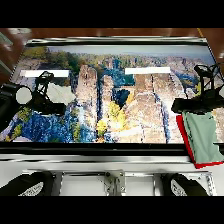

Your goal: Fold the shirts.

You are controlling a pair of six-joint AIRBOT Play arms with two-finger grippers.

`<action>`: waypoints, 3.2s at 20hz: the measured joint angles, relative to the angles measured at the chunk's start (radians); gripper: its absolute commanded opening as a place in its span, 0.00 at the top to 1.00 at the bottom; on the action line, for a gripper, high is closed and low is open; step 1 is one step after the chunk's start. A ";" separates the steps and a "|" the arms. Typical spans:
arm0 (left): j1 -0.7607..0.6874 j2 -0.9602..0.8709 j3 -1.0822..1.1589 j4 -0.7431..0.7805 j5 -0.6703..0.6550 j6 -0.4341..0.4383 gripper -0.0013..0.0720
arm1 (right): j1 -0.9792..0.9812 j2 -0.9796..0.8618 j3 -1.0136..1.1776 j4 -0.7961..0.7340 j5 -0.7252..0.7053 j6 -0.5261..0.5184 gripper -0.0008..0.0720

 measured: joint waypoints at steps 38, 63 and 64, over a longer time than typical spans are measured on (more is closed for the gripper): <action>0.423 -0.587 0.320 -0.148 0.196 -0.042 0.01 | 0.004 0.000 -0.187 0.236 -0.031 0.021 0.05; -0.418 -0.317 0.350 -0.547 0.329 0.140 0.94 | 0.002 0.000 -0.108 0.185 0.078 -0.065 0.05; -0.461 -0.337 0.350 -0.543 0.360 0.117 0.94 | 0.002 0.000 -0.100 0.183 0.113 -0.072 0.05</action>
